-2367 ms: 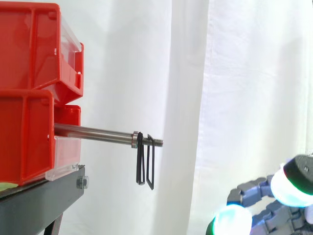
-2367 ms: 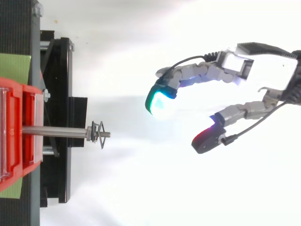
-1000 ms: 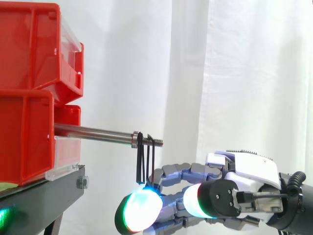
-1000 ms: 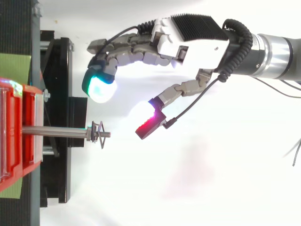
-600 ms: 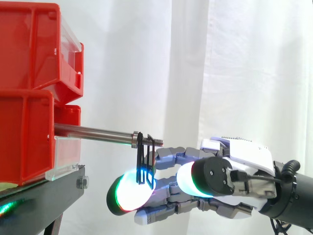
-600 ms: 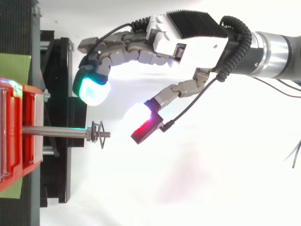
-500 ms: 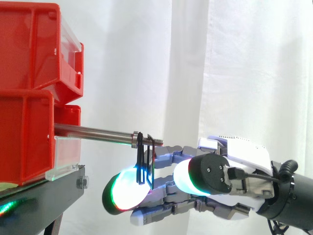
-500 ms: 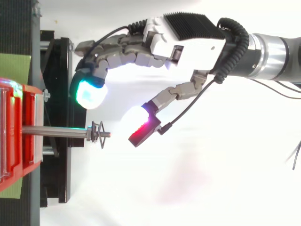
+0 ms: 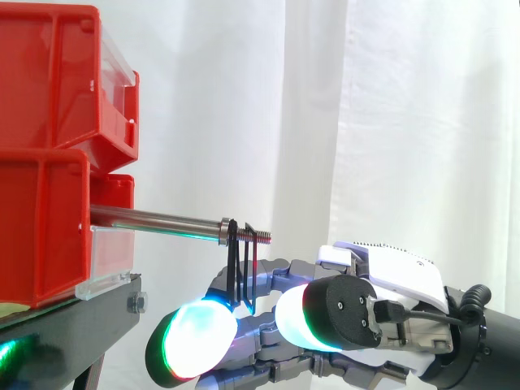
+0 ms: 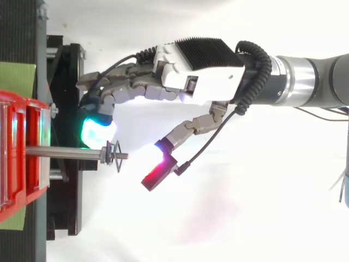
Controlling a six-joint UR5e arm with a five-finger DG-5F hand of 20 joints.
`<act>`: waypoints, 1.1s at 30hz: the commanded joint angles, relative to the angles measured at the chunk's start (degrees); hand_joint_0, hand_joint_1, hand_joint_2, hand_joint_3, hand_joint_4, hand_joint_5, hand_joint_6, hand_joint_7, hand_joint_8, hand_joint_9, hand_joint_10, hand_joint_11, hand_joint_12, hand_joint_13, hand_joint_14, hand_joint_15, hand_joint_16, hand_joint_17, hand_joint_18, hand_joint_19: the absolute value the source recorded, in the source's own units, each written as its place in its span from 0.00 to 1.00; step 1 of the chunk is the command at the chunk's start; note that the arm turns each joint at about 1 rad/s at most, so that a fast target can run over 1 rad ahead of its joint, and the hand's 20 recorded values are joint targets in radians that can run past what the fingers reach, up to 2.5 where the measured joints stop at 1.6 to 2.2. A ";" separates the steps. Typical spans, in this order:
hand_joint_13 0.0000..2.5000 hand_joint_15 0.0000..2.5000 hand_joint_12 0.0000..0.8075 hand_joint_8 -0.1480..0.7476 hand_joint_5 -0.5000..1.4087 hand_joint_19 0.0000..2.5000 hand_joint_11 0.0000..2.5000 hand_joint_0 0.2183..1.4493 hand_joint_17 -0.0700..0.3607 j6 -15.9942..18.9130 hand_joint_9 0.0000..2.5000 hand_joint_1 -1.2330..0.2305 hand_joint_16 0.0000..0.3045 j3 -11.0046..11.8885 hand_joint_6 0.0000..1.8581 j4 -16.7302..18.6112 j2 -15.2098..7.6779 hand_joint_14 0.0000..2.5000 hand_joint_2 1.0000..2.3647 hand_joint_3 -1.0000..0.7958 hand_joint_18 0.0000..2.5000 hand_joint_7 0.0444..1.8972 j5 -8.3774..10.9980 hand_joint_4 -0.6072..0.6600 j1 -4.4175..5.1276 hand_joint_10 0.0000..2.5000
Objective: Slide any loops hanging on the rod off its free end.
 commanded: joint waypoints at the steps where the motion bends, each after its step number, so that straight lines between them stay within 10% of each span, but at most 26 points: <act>1: 0.21 0.00 0.44 0.54 0.17 0.02 0.04 0.27 0.42 0.16 0.27 0.42 0.16 0.10 0.27 0.17 -0.02 0.00 0.00 0.30 0.20 0.51 0.39 0.78 0.31 0.00; 33: 0.21 0.00 0.43 0.54 0.19 0.02 0.04 0.30 0.41 2.71 0.28 0.41 0.15 1.42 0.27 0.17 -0.02 0.00 0.01 0.35 0.20 0.72 2.23 0.73 1.19 0.00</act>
